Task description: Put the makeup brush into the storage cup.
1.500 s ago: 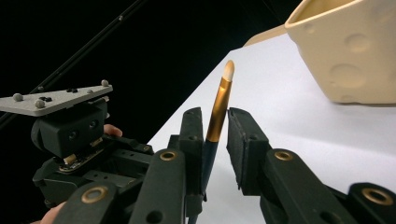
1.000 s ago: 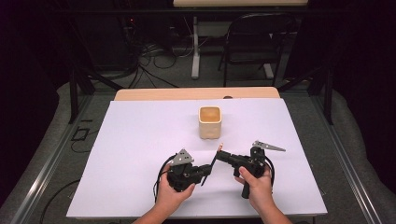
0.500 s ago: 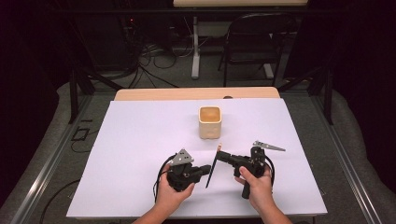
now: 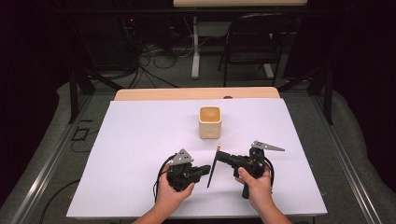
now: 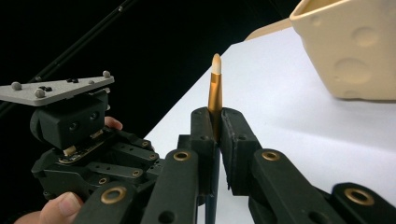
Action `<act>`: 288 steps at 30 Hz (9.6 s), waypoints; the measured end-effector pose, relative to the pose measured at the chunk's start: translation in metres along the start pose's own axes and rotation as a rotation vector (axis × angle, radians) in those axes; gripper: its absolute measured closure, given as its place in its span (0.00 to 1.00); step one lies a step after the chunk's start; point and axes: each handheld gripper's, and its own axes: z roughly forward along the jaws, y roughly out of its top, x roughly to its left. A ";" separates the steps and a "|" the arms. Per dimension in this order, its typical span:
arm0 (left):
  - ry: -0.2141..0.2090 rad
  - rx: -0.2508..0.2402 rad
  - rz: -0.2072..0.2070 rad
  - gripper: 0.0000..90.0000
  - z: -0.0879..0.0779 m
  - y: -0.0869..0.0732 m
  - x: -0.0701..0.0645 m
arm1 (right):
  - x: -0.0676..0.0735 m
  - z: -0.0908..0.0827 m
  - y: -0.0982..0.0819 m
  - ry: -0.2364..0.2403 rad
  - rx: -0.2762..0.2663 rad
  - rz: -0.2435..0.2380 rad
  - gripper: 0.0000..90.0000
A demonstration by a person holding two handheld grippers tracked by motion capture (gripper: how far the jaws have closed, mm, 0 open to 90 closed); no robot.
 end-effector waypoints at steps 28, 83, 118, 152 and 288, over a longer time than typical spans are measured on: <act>0.104 0.016 0.002 0.69 0.007 -0.003 0.014 | 0.011 -0.011 0.014 -0.158 -0.019 -0.259 0.93; 0.275 0.032 -0.019 0.39 -0.018 -0.012 0.050 | -0.007 -0.001 0.084 -0.300 -0.048 -0.387 0.93; 0.274 0.026 -0.053 0.39 -0.019 -0.015 0.055 | 0.015 0.027 0.146 -0.348 -0.044 -0.503 0.93; 0.277 0.017 -0.061 0.39 -0.021 -0.015 0.057 | 0.024 0.084 0.159 -0.358 -0.047 -0.525 0.93; 0.288 0.012 -0.077 0.39 -0.024 -0.017 0.060 | -0.036 0.103 0.106 -0.470 0.102 -0.497 0.61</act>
